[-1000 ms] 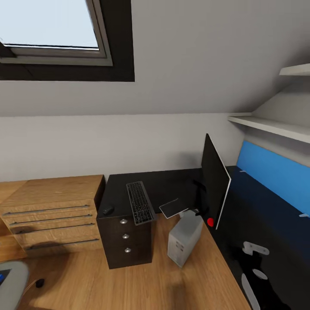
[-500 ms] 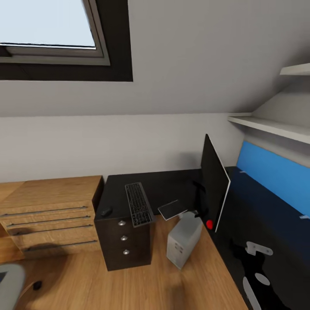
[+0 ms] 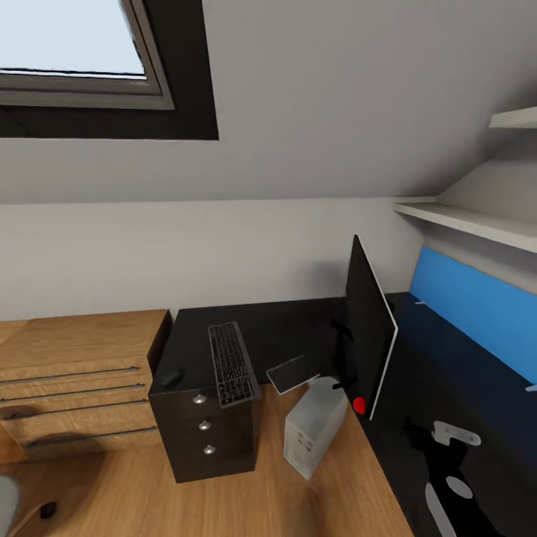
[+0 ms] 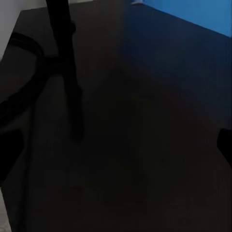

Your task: In the bedroom, organize the workspace by keeping the computer under the desk, ensuring the monitor is on the desk, placing the keyboard on the desk next to the monitor, placing the mouse on the desk next to the keyboard, moving the folder from the swivel chair onto the desk next to the mouse, stacking the notebook on top of the folder with the pen on top of the notebook, and positioning the swivel chair next to the desk.

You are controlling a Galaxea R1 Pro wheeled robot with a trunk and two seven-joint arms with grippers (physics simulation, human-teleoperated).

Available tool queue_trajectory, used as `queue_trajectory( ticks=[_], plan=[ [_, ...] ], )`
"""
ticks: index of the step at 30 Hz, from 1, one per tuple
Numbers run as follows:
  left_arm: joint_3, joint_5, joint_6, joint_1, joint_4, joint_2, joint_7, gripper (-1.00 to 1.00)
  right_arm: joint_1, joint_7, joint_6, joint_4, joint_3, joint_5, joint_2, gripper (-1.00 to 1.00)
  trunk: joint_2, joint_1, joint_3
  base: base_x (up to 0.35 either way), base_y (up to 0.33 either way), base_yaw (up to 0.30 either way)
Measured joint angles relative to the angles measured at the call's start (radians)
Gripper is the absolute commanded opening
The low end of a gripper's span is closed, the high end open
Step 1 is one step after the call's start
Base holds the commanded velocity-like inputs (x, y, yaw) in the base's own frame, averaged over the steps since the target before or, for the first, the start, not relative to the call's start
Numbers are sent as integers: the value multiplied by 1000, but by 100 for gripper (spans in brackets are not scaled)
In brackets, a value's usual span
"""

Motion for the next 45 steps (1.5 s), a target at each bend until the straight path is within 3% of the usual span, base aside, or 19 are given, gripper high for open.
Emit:
queue_trajectory(
  ticks=[12, 18, 22, 26, 30, 33, 36, 45],
  plan=[
    [0, 0, 0, 0, 0, 1, 0, 100, -1, -4, -12, -2, 1, 3, -5, 100, 0, 0, 0, 57, -23, 0],
    [0, 0, 0, 0, 0, 0, 0, 100, -17, -8, 0, 8, 1, 3, -45, 100, 0, 0, 0, 6, -3, 0],
    [0, 0, 0, 0, 0, 0, 0, 100, -78, -13, 17, 67, 1, 2, -81, 100, 0, 0, 0, 2, -1, 0],
    [0, -1, 0, 0, 0, 0, 0, 100, -184, -15, 23, 188, 3, 2, -112, 100, 0, 0, 0, 0, 0, 0],
    [0, -1, 0, 0, 0, 0, 0, 100, -307, -15, 8, 368, 4, 3, -132, 100, 0, 0, 0, 28, 0, 0],
    [0, -1, 0, 0, 0, 0, 0, 100, -354, -12, -45, 453, 10, 4, -134, 100, 0, 0, 0, 177, 0, 0],
    [-1, -3, 0, 0, 0, 0, 0, 100, -376, -10, -100, 496, 21, 5, -133, 100, 0, 0, 0, 225, 0, 0],
    [-1, -3, 0, 0, 0, 0, 0, 100, -386, -8, -125, 517, 43, 5, -131, 100, 0, 0, 0, 53, 0, 0]
  ],
)
